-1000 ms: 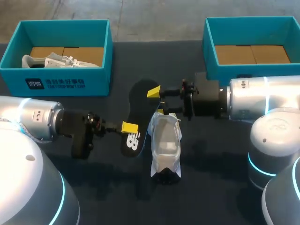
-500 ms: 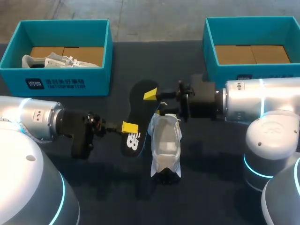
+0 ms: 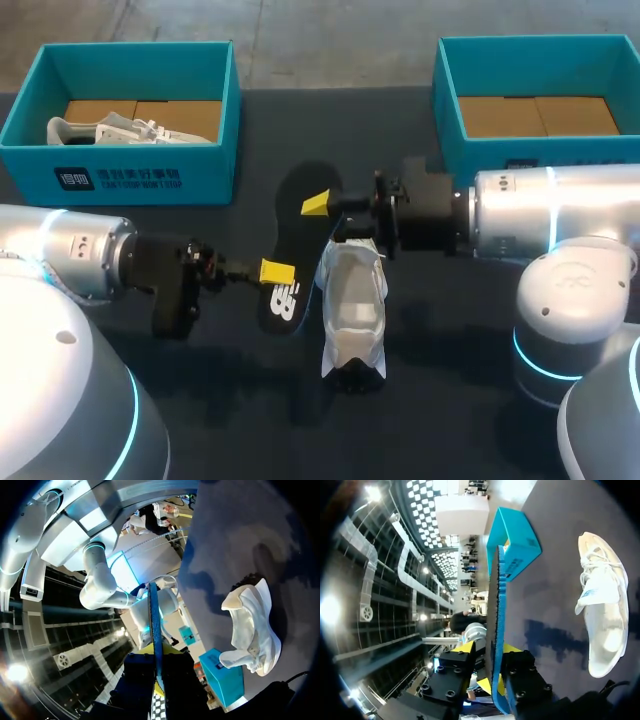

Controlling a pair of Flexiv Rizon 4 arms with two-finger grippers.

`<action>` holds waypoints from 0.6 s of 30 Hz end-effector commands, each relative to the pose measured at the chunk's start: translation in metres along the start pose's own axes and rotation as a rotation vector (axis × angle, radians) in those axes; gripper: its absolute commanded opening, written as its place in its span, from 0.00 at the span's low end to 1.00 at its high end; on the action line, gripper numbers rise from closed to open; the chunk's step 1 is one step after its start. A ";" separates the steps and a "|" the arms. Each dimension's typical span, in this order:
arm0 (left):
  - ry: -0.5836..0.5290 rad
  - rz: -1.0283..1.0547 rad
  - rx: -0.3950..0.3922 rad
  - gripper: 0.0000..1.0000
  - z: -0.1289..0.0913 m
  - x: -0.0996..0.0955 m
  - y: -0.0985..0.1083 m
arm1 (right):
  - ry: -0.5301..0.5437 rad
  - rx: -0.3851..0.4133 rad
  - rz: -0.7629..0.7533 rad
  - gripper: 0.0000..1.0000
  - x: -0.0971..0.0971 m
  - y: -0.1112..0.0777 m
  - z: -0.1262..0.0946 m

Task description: Take the shoe out of the shoebox, open the shoe tongue, remove and reinsert the insole, then place the shoe into the shoebox

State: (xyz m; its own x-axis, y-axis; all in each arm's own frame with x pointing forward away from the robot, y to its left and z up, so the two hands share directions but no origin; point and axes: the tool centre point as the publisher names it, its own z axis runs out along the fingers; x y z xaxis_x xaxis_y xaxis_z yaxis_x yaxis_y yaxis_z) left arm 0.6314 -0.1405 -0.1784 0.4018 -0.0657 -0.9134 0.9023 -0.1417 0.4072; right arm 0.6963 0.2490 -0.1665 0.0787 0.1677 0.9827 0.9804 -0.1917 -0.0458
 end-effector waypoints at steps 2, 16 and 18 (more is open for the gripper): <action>-0.001 0.004 -0.003 0.00 0.001 0.001 -0.001 | -0.003 -0.013 0.003 0.26 0.000 -0.002 0.003; -0.001 0.004 -0.003 0.00 0.001 0.001 -0.001 | 0.012 -0.050 0.016 0.22 -0.003 0.002 -0.009; -0.001 0.004 -0.003 0.00 0.001 0.001 -0.001 | 0.016 -0.052 0.017 0.21 -0.003 0.002 -0.010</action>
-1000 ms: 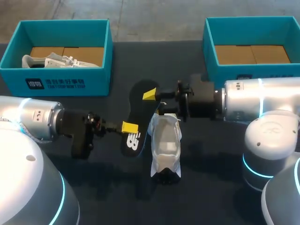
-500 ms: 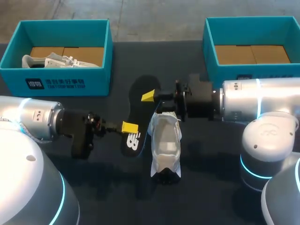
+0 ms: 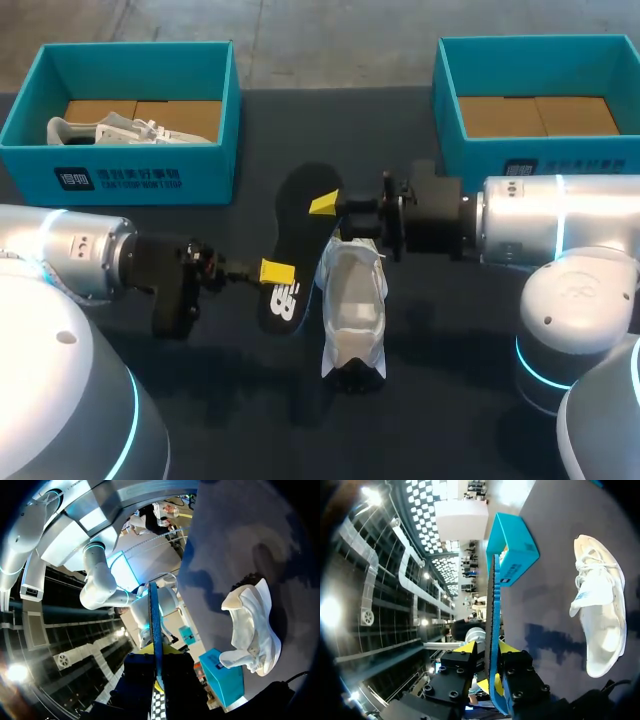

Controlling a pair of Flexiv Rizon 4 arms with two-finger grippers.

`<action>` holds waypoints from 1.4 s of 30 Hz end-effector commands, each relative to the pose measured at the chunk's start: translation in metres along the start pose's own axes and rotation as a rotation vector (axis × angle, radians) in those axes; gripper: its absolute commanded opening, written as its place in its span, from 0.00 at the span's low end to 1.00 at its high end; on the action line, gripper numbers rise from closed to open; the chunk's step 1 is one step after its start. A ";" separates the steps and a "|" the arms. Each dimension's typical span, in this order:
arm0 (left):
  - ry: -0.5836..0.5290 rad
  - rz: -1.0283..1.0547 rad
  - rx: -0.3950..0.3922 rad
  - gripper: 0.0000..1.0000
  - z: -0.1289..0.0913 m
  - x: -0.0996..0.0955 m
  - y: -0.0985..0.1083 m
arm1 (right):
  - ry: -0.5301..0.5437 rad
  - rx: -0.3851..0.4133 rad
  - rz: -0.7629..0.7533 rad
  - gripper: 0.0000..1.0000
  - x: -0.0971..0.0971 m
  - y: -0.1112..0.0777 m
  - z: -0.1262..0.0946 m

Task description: Take the shoe out of the shoebox, open the shoe tongue, remove and reinsert the insole, then place the shoe into the shoebox

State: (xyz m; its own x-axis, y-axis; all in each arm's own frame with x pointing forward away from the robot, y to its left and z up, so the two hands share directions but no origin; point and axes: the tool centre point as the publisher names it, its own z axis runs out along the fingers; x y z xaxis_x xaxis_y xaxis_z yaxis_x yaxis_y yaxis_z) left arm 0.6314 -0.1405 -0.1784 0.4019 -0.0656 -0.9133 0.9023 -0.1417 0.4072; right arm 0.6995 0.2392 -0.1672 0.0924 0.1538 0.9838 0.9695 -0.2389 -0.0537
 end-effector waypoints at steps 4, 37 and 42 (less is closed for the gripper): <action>-0.001 0.004 -0.003 0.00 0.001 0.001 -0.001 | 0.012 -0.010 0.001 0.18 0.000 -0.003 -0.003; -0.012 0.013 -0.016 1.00 -0.002 -0.001 -0.002 | 0.015 0.002 0.000 0.00 0.000 -0.008 -0.001; -0.012 0.006 -0.033 1.00 -0.011 -0.003 0.001 | 0.017 0.002 0.001 0.00 -0.001 -0.008 -0.002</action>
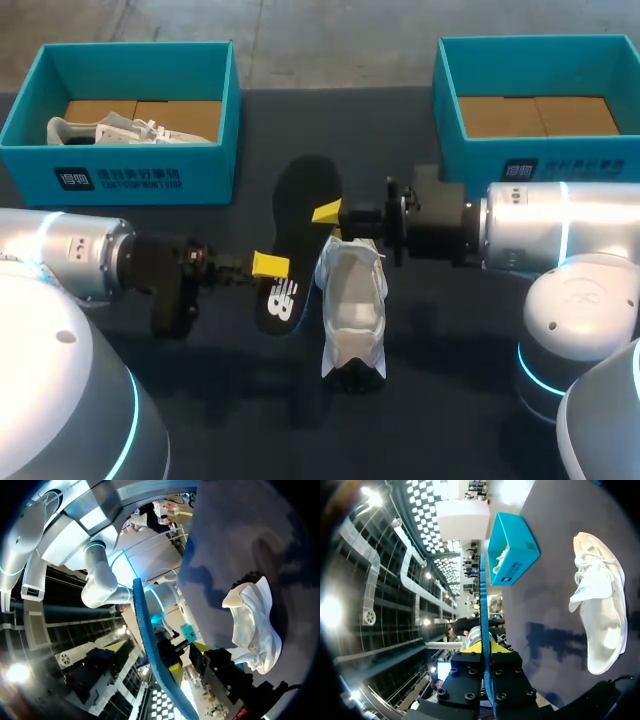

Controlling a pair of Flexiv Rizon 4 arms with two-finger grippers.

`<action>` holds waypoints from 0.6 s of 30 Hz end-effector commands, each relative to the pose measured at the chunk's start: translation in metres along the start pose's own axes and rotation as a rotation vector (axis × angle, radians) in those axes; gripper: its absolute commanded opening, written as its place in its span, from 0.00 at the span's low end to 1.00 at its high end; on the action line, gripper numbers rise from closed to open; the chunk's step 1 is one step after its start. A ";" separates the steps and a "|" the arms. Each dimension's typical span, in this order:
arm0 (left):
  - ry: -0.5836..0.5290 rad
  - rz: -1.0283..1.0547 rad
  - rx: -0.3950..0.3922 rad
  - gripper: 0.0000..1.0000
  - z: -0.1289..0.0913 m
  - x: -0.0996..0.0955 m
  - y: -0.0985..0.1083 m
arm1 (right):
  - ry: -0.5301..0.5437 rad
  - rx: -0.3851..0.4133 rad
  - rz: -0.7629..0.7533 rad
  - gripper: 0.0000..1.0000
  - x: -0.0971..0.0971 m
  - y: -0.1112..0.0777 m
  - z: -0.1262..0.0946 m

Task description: Take the shoe out of the shoebox, open the shoe tongue, remove and reinsert the insole, then place the shoe into the shoebox

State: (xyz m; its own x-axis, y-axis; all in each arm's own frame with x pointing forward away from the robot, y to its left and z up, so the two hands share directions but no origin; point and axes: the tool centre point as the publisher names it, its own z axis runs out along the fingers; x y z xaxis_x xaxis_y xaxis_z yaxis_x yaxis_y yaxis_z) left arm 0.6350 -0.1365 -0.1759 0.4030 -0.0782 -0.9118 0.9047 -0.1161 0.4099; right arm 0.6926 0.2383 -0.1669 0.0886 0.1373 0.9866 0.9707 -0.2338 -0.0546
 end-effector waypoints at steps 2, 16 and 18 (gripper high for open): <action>0.002 0.000 -0.013 1.00 -0.012 -0.004 -0.001 | -0.001 -0.003 0.002 0.00 -0.002 0.000 0.000; 0.149 -0.083 0.004 1.00 -0.071 -0.023 0.014 | 0.009 0.011 0.017 0.00 -0.031 0.005 -0.002; 0.185 -0.105 0.013 1.00 -0.081 -0.027 0.019 | 0.012 0.017 0.020 0.00 -0.036 0.006 0.000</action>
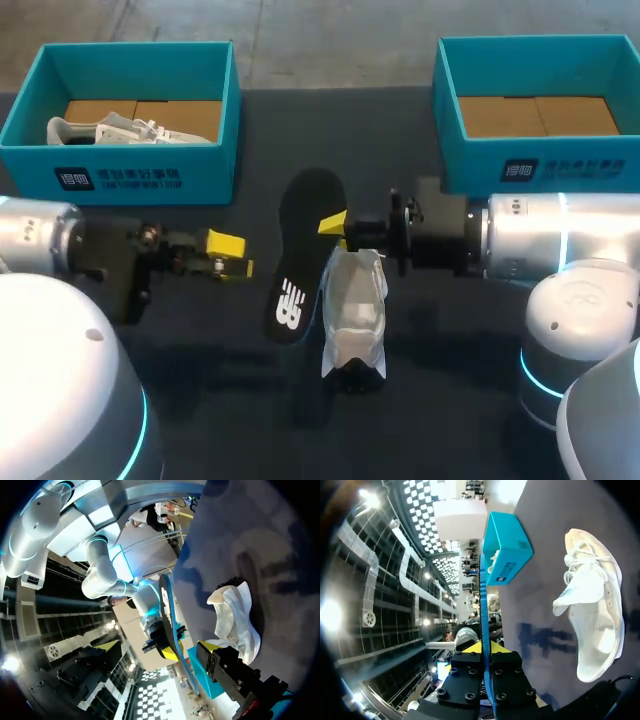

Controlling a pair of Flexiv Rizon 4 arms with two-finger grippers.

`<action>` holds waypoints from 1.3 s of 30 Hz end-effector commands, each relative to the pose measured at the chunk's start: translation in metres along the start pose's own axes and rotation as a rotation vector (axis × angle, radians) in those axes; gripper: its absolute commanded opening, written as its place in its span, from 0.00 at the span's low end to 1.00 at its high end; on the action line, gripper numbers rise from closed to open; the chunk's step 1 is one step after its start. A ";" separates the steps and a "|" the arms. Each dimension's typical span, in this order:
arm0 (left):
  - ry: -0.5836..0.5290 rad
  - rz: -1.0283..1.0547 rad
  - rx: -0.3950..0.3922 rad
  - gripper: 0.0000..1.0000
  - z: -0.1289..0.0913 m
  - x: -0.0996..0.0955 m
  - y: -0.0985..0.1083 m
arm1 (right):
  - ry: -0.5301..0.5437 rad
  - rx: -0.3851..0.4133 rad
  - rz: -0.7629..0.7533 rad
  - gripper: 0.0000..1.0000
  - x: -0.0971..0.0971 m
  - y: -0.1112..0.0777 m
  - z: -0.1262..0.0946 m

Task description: Take the shoe out of the shoebox, open the shoe tongue, remove and reinsert the insole, then place the shoe into the shoebox

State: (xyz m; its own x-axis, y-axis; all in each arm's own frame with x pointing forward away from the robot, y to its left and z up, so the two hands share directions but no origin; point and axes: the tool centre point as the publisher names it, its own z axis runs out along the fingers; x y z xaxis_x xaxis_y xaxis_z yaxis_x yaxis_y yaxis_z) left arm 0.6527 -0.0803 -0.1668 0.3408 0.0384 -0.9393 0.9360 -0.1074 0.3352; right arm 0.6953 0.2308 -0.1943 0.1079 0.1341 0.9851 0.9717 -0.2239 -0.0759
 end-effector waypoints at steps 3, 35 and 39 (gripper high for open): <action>0.129 -0.055 0.054 1.00 -0.037 -0.026 0.013 | 0.017 0.010 0.002 0.00 -0.011 0.002 0.003; 0.656 -0.307 0.204 1.00 -0.037 -0.035 0.063 | 0.022 -0.008 -0.010 0.00 -0.012 0.003 0.006; 0.761 -0.335 0.200 1.00 -0.023 -0.043 0.076 | 0.022 -0.008 -0.010 0.00 -0.012 0.003 0.006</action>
State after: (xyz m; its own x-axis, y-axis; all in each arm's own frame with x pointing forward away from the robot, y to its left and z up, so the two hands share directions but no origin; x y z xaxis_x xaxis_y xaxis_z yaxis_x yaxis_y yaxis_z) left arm 0.7038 -0.0500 -0.1115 0.0926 0.6484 -0.7557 0.9878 -0.1550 -0.0119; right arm 0.6987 0.2326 -0.2069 0.0929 0.1137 0.9892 0.9715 -0.2277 -0.0650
